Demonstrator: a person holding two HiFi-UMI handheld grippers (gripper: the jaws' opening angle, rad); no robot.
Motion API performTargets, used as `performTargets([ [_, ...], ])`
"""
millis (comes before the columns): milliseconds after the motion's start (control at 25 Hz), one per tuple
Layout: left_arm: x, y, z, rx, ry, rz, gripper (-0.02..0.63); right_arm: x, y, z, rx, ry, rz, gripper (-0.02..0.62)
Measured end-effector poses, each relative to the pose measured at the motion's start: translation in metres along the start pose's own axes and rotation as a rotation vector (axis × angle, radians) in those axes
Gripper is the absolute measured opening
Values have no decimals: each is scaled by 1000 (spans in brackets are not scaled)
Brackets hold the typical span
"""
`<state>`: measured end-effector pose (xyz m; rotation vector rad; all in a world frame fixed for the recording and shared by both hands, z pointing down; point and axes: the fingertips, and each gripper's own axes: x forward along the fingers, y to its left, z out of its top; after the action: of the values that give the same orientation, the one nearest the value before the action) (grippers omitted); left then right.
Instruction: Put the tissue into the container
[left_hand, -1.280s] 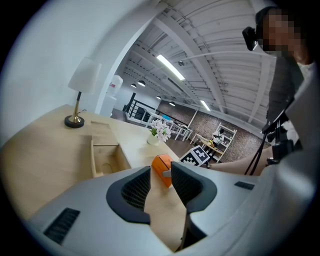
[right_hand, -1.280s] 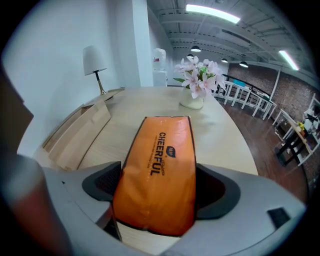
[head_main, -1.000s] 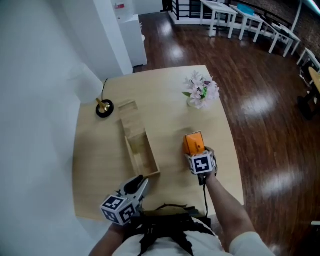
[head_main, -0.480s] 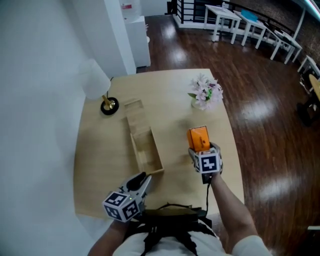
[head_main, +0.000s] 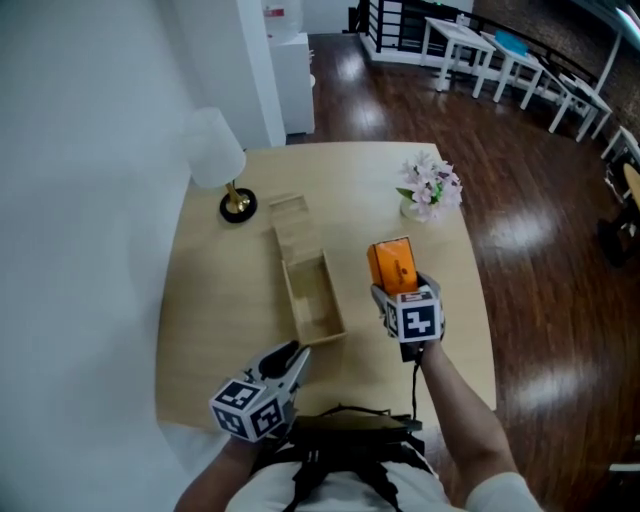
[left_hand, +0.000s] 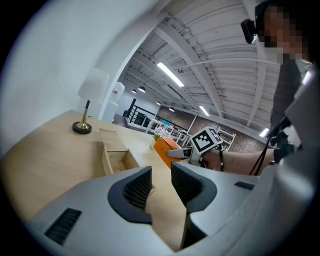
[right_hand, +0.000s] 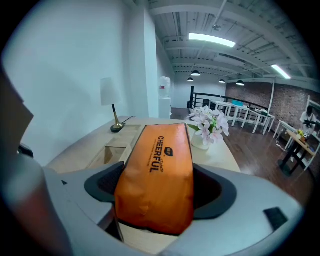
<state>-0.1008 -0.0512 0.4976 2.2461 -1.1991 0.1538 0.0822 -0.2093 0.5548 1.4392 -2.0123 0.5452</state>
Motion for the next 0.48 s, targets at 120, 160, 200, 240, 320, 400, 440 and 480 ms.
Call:
performTargets([
  [120, -10, 9, 1, -4, -9, 6, 121, 0, 26, 14, -7, -20, 29, 433],
  [160, -14, 12, 1, -6, -12, 8, 121, 1, 34, 18, -12, -25, 35, 433],
  [200, -17, 16, 1, -8, -15, 10, 121, 2, 42, 21, -18, -29, 40, 433],
  [240, -21, 19, 1, -10, -18, 12, 121, 3, 50, 23, -24, -32, 46, 433],
  [320, -28, 25, 1, -16, -24, 16, 121, 6, 69, 28, -33, -33, 62, 431],
  [400, -34, 32, 0, -22, -28, 19, 121, 10, 89, 30, -40, -29, 78, 431],
  [440, -36, 36, 0, -25, -29, 20, 121, 13, 99, 30, -44, -25, 86, 431],
  [480, -39, 39, 0, -28, -30, 21, 121, 16, 109, 29, -46, -19, 92, 431],
])
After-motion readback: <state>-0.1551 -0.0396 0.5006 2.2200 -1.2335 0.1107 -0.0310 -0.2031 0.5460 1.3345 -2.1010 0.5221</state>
